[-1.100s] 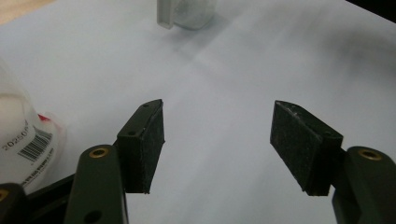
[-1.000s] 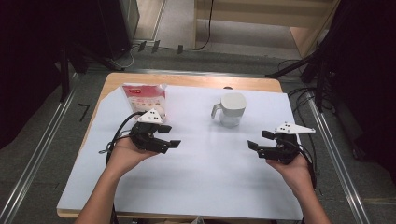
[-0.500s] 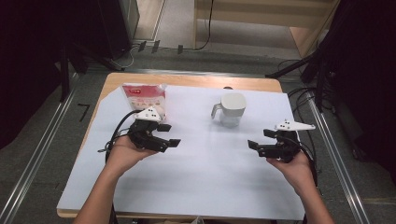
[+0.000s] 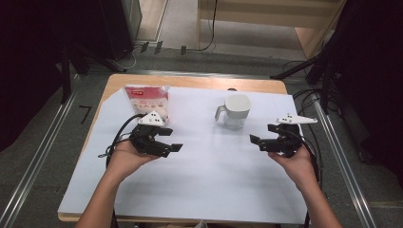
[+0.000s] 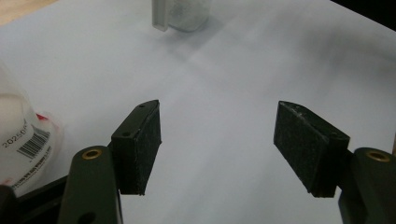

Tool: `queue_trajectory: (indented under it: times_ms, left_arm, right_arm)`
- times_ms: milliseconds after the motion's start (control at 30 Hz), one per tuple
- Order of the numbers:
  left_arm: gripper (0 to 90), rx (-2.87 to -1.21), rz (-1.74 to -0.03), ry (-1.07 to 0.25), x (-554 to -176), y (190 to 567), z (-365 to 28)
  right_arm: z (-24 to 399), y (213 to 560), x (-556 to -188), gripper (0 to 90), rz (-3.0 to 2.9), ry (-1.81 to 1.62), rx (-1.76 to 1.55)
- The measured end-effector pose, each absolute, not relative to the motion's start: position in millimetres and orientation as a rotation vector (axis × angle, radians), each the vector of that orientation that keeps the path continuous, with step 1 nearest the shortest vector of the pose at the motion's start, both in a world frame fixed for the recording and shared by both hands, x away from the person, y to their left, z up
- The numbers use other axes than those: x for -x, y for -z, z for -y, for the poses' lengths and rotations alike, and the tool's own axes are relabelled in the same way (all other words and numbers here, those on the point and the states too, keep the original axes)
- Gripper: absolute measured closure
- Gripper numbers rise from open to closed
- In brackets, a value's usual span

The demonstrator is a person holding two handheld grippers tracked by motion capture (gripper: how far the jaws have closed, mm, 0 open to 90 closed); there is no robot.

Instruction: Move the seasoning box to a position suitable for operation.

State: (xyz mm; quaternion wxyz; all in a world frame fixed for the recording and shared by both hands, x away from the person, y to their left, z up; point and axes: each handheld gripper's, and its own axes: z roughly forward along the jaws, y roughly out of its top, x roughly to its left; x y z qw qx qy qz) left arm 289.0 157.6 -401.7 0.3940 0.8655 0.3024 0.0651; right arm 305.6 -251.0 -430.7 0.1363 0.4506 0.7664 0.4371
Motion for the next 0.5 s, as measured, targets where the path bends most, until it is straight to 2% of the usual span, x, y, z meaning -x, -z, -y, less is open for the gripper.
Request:
queue_trajectory:
  times_ms: [167, 300, 333, 500]
  left_arm:
    - [33.0, -2.185, -0.763, -0.169, -288, 400, -159]
    - [33.0, -2.205, -0.762, -0.175, -289, 402, -161]
    - [33.0, -2.213, -0.762, -0.179, -289, 402, -161]
    - [33.2, -2.208, -0.760, -0.176, -289, 402, -163]
  right_arm:
    - [245, 426, -315, 12.9, -2.214, -1.261, -1.301]
    - [242, 426, -325, 7.8, -2.231, -1.207, -1.262]
    - [239, 427, -331, 1.6, -2.221, -1.196, -1.290]
    - [233, 434, -341, 0.0, -2.209, -1.188, -1.328]
